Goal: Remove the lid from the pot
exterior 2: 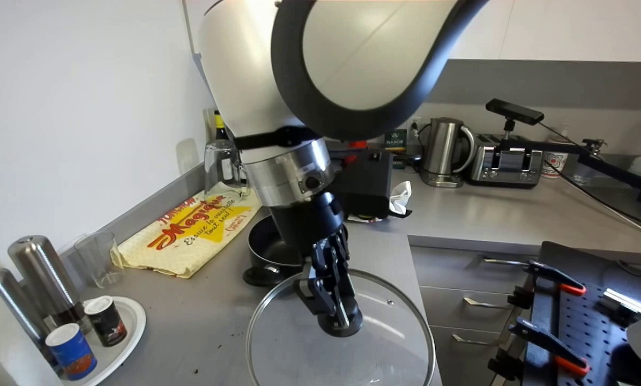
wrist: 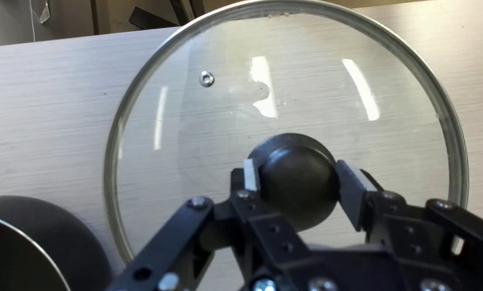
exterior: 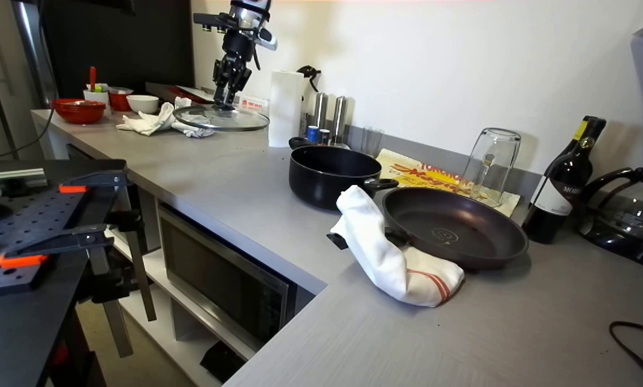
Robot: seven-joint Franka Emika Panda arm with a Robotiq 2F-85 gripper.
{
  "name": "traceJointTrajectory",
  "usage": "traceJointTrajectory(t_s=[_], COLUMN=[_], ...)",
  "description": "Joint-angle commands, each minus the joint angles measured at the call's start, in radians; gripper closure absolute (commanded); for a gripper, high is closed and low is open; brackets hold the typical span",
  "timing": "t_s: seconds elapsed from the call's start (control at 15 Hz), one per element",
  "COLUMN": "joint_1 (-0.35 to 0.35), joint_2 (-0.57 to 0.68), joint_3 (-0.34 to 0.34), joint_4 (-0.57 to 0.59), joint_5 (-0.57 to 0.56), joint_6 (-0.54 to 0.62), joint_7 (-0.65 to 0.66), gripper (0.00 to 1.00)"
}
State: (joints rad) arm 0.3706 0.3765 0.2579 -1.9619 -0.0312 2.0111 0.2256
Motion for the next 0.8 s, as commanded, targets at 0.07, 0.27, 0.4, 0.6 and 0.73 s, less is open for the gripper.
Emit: traceJointTrajectory(t_s=[0.07, 0.27, 0.4, 0.6, 0.73], joint_1=[0.004, 0.001, 0.002, 0.001, 0.0], joint_2=[-0.002, 0.032, 0.059, 0.101, 0.125], joint_3=[0.007, 0.007, 0.006, 0.004, 0.002], joint_4=[-0.069, -0.082, -0.081, -0.065, -0.057], joint_5=[0.012, 0.011, 0.009, 0.01, 0.009], joint_6=[0.083, 0.115, 0.128, 0.132, 0.14], joint_7=[-0.009, -0.027, -0.036, -0.052, -0.065], gripper=[0.75, 0.75, 0.75, 0.75, 0.75])
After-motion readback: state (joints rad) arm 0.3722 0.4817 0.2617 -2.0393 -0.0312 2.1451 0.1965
